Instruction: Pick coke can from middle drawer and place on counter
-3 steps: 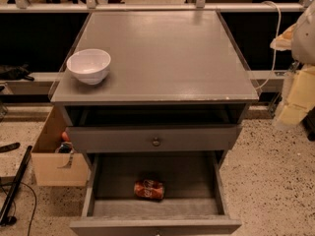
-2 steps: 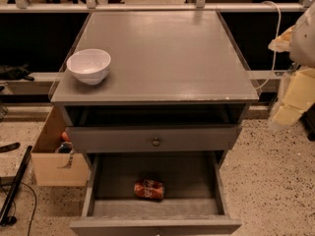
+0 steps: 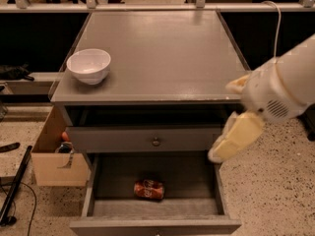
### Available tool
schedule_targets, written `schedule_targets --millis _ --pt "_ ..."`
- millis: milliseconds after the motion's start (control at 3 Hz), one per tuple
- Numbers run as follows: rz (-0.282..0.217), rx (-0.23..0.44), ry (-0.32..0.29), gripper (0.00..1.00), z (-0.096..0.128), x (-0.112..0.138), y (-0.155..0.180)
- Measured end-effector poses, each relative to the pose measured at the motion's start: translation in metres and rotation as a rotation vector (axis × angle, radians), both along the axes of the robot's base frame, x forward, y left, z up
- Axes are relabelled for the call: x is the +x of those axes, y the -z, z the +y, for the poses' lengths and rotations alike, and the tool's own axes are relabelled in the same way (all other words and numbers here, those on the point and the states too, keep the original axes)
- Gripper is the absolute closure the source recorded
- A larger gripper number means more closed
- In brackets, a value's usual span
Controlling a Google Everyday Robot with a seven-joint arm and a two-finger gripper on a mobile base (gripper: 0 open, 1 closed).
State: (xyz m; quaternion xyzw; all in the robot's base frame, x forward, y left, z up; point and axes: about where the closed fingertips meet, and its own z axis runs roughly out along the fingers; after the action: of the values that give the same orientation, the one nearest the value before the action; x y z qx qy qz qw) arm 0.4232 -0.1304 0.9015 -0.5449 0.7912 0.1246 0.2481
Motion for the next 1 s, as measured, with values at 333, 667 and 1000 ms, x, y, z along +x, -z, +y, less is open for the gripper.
schedule_targets --millis 333,667,1000 --pt "0.017 0.166 -0.026 0.00 0.053 -0.016 0.049" --pt "-0.020 0.231 -0.001 0.00 0.073 -0.009 0.058" --pt "-0.020 0.232 0.000 0.00 0.073 -0.009 0.058"
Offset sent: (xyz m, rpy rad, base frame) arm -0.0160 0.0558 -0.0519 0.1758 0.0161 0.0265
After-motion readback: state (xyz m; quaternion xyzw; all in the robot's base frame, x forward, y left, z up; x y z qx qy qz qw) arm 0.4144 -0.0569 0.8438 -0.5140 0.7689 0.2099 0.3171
